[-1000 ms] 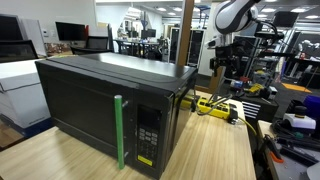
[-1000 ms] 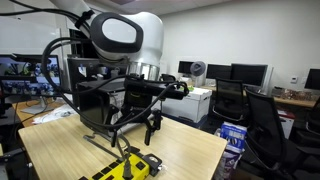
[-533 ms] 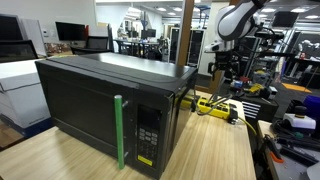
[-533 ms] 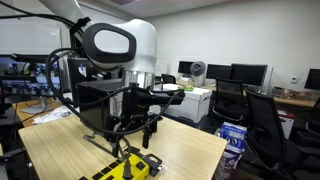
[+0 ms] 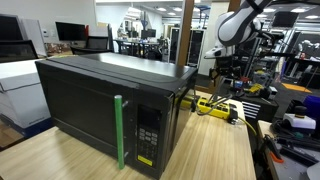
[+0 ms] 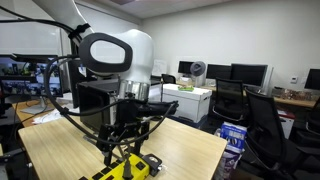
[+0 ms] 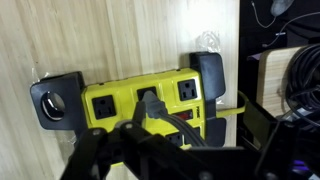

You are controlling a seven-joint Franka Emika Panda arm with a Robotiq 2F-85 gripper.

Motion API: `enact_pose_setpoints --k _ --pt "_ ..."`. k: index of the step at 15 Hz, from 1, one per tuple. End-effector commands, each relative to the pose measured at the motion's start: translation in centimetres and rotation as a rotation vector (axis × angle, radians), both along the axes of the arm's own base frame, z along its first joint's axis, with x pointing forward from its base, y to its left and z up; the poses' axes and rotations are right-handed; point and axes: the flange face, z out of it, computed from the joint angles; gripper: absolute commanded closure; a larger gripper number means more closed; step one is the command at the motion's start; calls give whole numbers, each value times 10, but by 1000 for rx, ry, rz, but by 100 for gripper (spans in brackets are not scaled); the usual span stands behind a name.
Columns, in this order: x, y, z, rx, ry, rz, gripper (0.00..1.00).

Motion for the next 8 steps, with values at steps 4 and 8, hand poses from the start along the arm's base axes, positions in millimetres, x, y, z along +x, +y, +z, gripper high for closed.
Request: enact_pose_setpoints --k 4,8 --pt "-1 5 -22 34 -78 47 0" --pt "-2 9 -25 45 -82 36 0"
